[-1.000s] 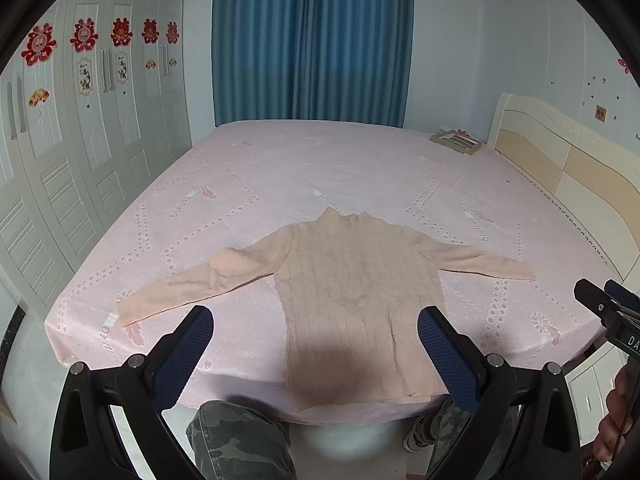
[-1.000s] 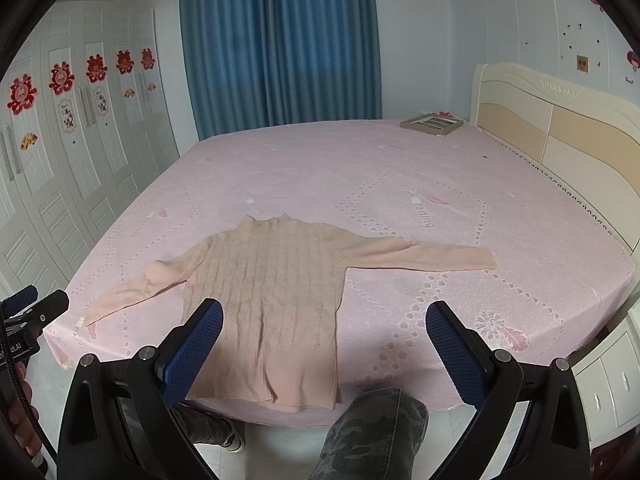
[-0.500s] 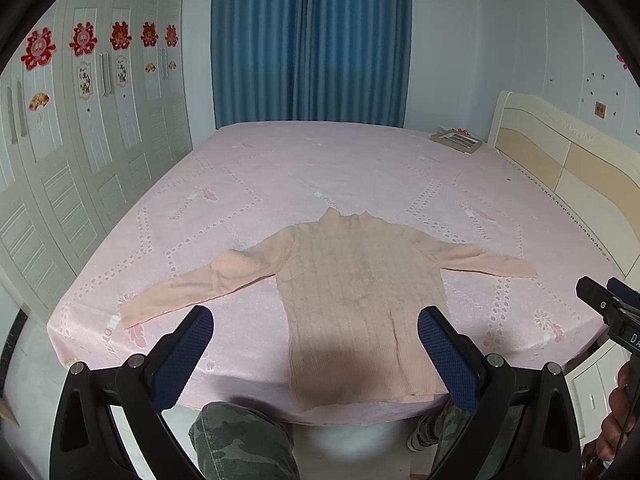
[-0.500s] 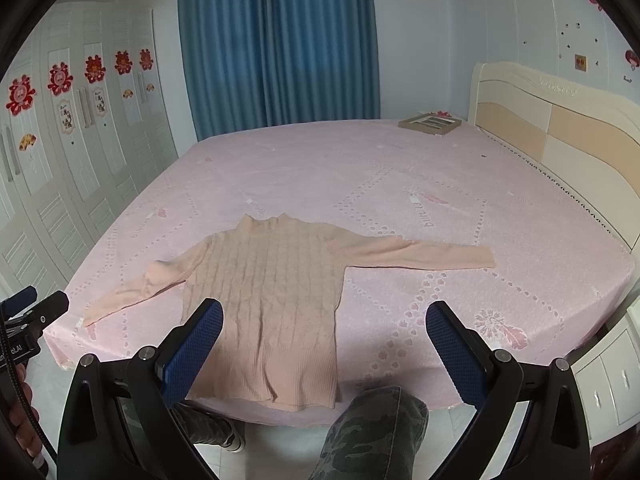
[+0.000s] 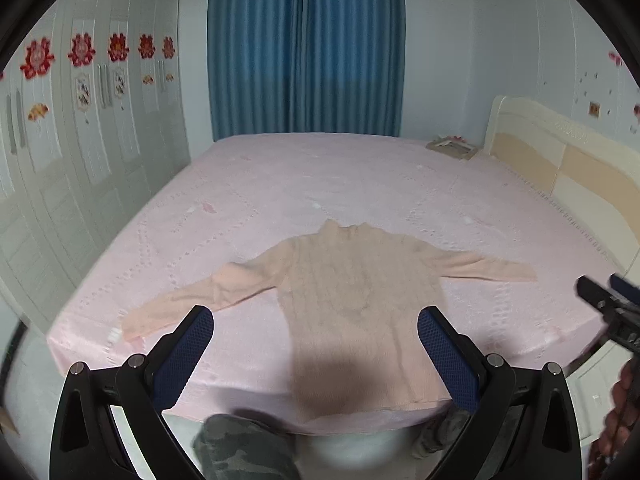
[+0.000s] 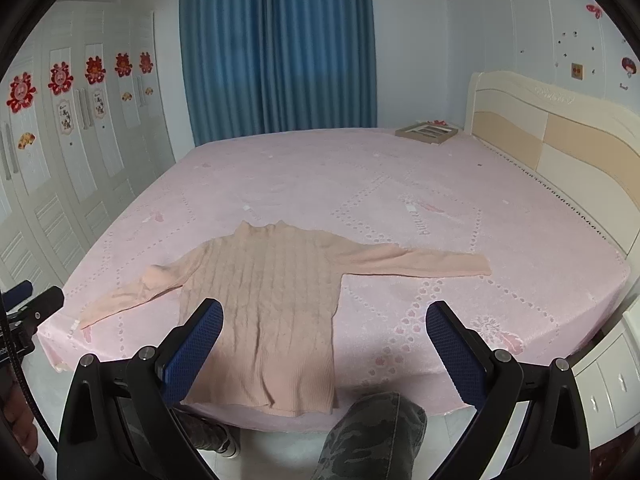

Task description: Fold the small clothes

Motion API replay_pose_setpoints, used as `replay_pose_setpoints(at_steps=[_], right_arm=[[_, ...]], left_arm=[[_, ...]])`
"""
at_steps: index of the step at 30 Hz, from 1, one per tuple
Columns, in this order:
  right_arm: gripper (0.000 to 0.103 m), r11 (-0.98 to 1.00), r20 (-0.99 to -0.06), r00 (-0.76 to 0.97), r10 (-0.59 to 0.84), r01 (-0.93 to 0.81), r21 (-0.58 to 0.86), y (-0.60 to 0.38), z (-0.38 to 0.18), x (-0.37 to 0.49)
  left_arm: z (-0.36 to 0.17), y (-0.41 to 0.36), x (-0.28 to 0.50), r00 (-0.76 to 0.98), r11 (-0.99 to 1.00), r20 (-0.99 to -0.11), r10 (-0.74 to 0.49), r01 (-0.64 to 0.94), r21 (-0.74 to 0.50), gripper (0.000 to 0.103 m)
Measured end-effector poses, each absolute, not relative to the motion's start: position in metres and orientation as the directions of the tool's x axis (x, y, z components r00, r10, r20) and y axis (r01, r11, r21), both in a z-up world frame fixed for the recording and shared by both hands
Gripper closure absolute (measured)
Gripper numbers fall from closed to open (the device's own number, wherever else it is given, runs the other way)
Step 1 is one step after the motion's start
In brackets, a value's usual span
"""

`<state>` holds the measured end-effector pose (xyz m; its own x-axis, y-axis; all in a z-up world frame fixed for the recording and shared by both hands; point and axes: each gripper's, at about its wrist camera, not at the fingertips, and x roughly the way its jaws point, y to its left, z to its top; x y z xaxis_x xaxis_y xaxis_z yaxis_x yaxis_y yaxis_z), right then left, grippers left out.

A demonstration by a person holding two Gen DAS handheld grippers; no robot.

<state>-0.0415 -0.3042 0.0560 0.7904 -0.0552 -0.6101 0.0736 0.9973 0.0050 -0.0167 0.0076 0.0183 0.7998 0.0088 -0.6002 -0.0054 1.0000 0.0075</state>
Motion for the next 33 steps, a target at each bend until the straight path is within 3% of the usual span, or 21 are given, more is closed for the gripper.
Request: replay_pose_setpoints(at_steps=[10,18,26,33], right_arm=[[0.001,0.998,-0.626,0.777,-0.065,0.066,-0.022,-0.299,0.046,-0.027],[0.001,1.0,-0.617,0.787,-0.03,0.018,-0.026,-0.288,0.012,0.004],[0.001,0.999,-0.66,0.751,0.029,-0.046,-0.008,-0.268,-0.039,0.058],[0.005,0.993,-0.714,0.695,0.082,-0.119,-0.003,-0.238,-0.081,0.109]], left_arm=[[0.006,0.019,-0.001,0.804,0.999,-0.593,0.038,-0.018,0.039,0.0],[-0.039,0.053,0.032,0.779,0.999,-0.627,0.008,-0.035,-0.031,0.0],[-0.127,0.123,0.085,0.681,0.977,-0.73,-0.053,-0.115,-0.178,0.003],[-0.193,0.217,0.111,0.646,0.88,-0.761,-0.057,-0.328,-0.345,0.006]])
